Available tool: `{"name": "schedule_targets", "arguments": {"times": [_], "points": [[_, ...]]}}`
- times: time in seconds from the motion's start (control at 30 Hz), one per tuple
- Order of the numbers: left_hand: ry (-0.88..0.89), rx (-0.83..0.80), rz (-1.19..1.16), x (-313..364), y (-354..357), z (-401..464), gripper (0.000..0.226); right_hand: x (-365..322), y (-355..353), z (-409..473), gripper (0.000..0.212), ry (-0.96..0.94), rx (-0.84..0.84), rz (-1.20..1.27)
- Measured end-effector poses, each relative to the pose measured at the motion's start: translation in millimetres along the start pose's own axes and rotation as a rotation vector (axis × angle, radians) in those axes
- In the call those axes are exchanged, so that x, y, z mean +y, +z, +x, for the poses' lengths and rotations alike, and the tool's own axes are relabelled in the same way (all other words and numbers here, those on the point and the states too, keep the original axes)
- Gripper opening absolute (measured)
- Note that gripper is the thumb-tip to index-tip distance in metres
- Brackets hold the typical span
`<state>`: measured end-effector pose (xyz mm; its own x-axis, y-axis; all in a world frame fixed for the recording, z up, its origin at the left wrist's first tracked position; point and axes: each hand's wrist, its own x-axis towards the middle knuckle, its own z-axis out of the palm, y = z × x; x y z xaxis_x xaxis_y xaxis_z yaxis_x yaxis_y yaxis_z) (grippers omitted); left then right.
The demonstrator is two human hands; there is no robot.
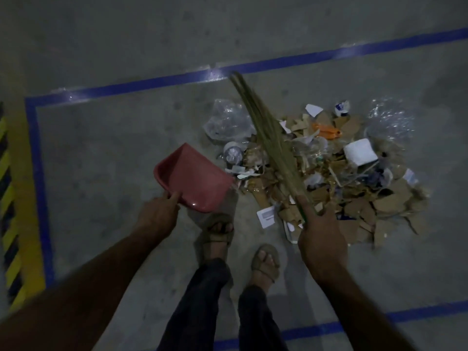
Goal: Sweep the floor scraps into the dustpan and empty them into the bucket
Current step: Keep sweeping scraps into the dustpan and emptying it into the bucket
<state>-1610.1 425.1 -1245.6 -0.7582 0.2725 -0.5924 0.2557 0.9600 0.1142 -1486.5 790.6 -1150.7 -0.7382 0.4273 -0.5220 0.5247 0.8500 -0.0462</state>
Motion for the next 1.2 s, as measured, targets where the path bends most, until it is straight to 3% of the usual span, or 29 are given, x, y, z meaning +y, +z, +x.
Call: {"name": "schedule_targets", "arguments": {"times": [0.17,0.27,0.5,0.6,0.77,0.97,1.2], "points": [[0.008,-0.046,0.181,0.8,29.9,70.0,0.048,-3.5,25.7,87.1,0.088,-0.080,0.081,-0.063],[0.032,-0.022,0.144,-4.3,45.7,100.4,0.047,-1.1,29.2,134.3,0.082,-0.187,0.085,-0.150],[0.200,0.038,0.098,10.5,51.1,137.8,0.036,27.0,46.4,169.4,0.079,-0.321,-0.111,-0.208],[0.232,0.068,0.104,9.7,55.0,138.3,0.036,48.6,58.3,149.5,0.089,-0.380,-0.196,-0.171],[0.228,0.126,0.095,19.9,62.6,117.5,0.033,63.5,67.5,88.8,0.083,-0.423,-0.202,-0.111],[0.084,0.094,-0.004,46.1,63.2,65.1,0.026,71.8,60.4,-1.3,0.076,-0.342,-0.244,0.035],[0.059,0.086,-0.158,92.3,6.6,-36.1,0.029,86.4,4.9,-123.0,0.071,-0.259,-0.277,0.147]]}}
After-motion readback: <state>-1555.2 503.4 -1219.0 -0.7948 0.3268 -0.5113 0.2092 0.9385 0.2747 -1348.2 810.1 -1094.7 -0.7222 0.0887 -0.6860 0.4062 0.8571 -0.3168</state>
